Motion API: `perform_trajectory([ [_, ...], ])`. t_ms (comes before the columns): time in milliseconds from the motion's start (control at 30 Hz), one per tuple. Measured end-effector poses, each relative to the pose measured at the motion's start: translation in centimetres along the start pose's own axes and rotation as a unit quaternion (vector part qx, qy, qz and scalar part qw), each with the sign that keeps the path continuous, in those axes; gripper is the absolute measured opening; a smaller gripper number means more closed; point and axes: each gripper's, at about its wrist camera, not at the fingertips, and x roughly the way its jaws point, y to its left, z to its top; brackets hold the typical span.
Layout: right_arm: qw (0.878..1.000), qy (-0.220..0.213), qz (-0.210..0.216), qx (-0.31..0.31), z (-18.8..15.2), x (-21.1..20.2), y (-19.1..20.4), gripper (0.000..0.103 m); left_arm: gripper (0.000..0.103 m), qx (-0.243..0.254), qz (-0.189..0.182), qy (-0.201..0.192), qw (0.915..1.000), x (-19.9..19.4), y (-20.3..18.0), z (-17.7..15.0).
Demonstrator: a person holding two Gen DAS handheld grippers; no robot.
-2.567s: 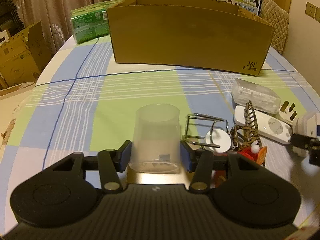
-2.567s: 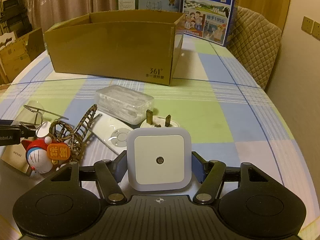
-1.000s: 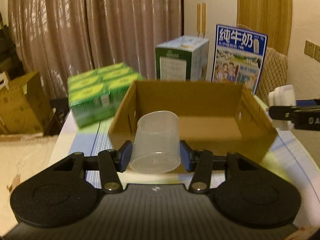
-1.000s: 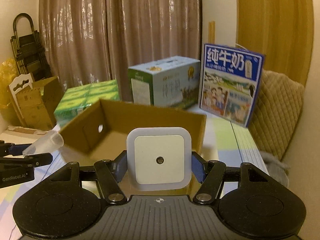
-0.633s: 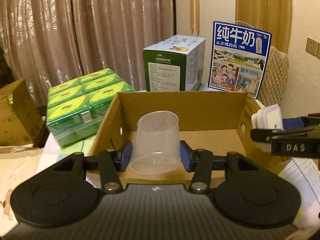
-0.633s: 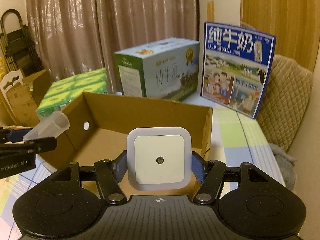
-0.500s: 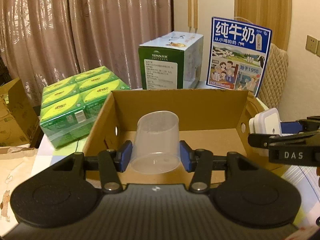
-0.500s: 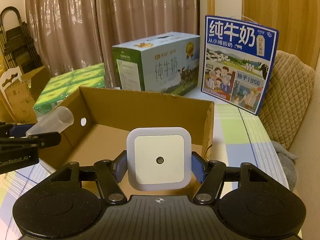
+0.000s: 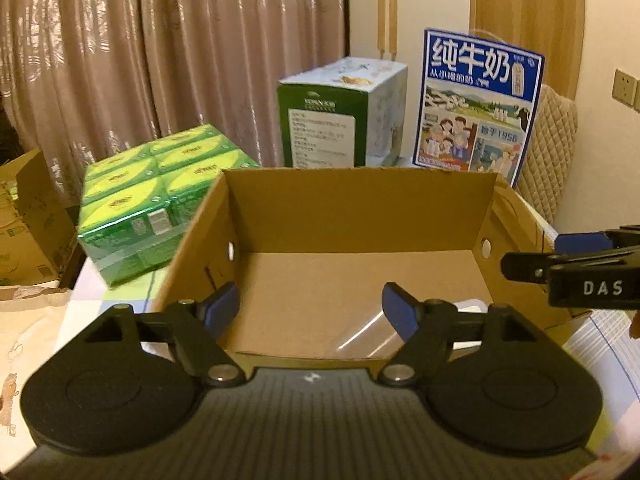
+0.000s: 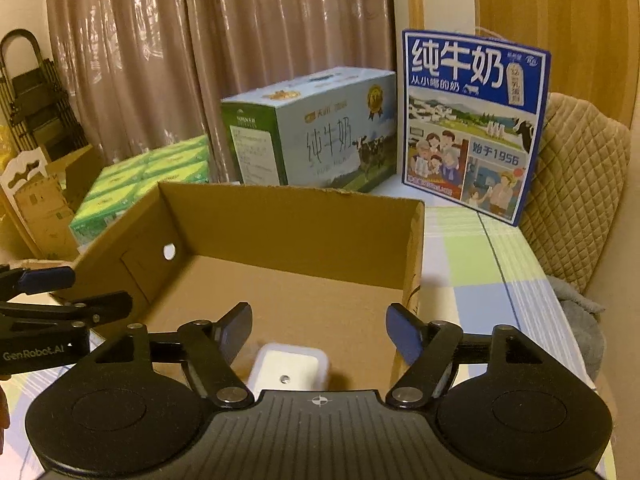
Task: Organize rigid objects
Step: 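Move the left tool to the gold TP-LINK router while the right tool approaches the white plug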
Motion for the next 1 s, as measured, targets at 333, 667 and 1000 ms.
perform_trajectory([
  [333, 0.999, -0.044, 0.001, -0.013, -2.5, -9.4, 0.8, 0.071, 0.075, -0.017, 0.024, -0.025, 0.9992, -9.1, 0.7, -3.3],
  [667, 0.998, -0.055, -0.007, -0.004, -10.8, -18.5, 1.0, 0.072, 0.075, -0.063, 0.043, -0.016, 0.997, -17.8, 0.9, -11.7],
  [1000, 0.998, -0.031, -0.03, 0.043, -19.4, -21.4, -0.5, 0.072, 0.078, -0.078, 0.059, -0.008, 0.9952, -21.1, -0.8, -19.2],
])
